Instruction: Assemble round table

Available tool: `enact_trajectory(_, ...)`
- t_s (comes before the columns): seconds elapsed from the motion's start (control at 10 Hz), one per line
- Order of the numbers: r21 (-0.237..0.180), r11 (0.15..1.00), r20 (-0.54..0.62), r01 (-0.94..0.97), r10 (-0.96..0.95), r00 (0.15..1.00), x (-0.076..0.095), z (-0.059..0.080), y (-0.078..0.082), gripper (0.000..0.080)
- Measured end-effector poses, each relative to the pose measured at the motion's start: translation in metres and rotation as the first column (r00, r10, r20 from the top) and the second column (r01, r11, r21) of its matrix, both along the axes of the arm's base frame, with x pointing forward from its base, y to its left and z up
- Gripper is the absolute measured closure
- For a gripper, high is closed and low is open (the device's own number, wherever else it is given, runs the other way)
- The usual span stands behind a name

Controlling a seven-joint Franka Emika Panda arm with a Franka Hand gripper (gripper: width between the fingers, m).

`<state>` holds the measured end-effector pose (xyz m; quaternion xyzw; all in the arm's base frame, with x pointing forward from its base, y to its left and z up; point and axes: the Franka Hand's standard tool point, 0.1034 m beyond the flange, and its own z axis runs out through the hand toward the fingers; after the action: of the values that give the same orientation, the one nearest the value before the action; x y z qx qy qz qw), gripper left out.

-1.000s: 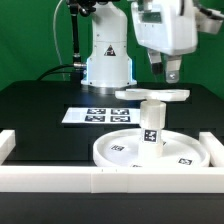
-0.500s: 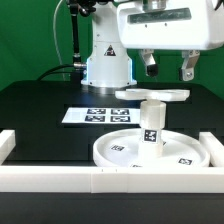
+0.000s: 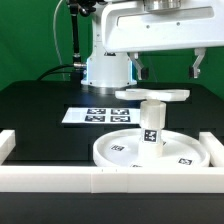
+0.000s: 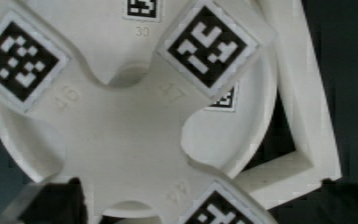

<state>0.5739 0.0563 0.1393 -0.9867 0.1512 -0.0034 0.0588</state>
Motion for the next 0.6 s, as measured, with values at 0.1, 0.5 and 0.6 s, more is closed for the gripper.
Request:
enact_trajectory(0.1, -0.002, 0.998, 0.007, -0.062, 0.062, 0.998, 0.0001, 0.0000, -0.0004, 0.0150)
enact_trajectory(0.5, -0.069, 0.910, 0.058, -0.408, 0.412, 0.909, 0.0053, 0.0005, -0.0026, 0.0150)
enact_trajectory(0.6, -0.084, 0.853, 0.056, -0.516, 0.521, 0.852, 0.0046, 0.0000, -0.0020, 0.0150)
